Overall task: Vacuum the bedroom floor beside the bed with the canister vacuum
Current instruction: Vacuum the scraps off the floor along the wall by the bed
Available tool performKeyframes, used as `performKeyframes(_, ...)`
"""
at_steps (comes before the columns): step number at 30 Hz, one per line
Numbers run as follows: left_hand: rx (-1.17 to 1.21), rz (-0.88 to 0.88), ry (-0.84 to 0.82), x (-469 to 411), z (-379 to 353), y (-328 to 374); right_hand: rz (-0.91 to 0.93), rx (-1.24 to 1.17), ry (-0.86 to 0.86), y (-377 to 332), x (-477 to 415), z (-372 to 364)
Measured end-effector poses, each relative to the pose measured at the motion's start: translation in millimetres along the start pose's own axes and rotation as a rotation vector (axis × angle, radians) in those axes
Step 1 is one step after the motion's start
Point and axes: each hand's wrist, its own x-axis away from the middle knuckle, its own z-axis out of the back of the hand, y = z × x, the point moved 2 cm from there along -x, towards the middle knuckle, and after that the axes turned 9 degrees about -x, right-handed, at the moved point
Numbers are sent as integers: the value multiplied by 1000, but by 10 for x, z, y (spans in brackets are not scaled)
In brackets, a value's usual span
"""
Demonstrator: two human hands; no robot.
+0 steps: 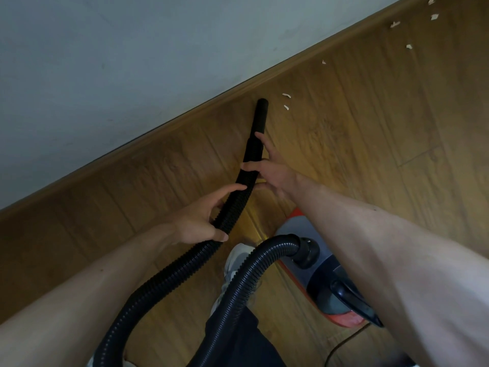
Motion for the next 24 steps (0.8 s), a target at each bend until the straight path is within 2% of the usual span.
performKeyframes(14, -121, -9, -78, -270, -109, 290, 18, -78, 81, -42, 70, 447)
performKeyframes(24, -171, 27, -68, -98, 109, 533, -18, -127, 55, -252, 109, 320)
